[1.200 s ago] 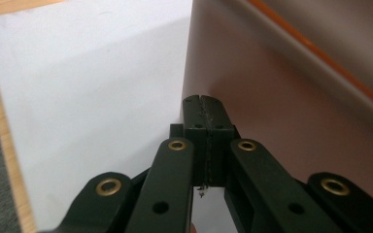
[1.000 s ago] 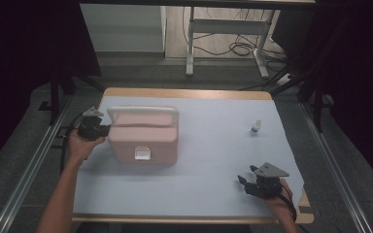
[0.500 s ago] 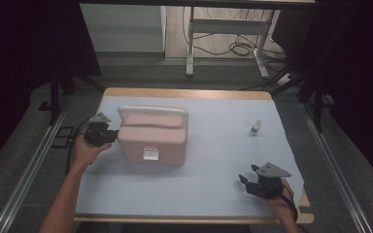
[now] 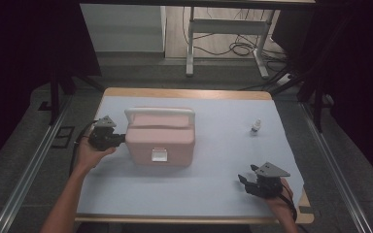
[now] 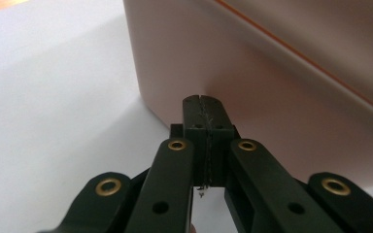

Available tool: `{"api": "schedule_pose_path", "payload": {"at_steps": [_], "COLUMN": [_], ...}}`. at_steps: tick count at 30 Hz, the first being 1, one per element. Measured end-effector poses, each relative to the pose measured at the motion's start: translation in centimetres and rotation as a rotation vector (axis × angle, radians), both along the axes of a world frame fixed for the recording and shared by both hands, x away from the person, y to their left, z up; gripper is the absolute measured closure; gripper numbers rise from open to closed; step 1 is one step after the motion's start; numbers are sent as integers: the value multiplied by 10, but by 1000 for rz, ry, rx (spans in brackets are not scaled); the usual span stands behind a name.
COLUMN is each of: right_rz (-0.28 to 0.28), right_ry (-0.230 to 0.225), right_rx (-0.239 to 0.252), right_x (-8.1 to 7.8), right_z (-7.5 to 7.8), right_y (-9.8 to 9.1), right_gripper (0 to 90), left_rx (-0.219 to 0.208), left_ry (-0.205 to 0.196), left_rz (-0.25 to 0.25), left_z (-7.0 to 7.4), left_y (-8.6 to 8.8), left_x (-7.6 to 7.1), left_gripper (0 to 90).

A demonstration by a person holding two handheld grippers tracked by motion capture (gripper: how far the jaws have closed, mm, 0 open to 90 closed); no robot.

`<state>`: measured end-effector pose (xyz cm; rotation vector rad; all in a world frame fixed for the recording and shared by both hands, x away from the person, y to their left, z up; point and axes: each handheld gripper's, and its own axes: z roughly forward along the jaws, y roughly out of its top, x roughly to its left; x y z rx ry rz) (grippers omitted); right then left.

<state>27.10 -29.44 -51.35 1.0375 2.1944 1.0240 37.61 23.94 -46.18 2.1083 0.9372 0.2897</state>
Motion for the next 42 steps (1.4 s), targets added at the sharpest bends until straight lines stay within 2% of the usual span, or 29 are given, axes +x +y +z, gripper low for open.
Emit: {"api": "schedule_pose_path", "payload": {"at_steps": [9,14,17,32,36,42], "right_rz": [-7,-2,-3,2,-2,-2], "right_ry": [-5,-6,-7,-6,-6,-9], "right_rx": [5,1,1,-1,2,2], "right_x": [0,0,-1,-1,-1,-1], "right_z": [1,1,1,2,2,2], "right_y": [-2,-1,0,-1,-2,-2], "right_gripper": [373,373,373,373,372,372], "left_rx": [7,4,-15,-23,-18,-19], "left_ry": [-19,-18,-14,-12,-12,-24], "left_rz": [-47,-48,-49,-70,-75,-51], "left_z": [1,2,0,-1,-2,-3], "left_y": [-16,-24,-28,-59,-61,-60], "left_x": [-5,-5,-3,3,3,2], "left_gripper": [900,900,900,900,900,882]}}
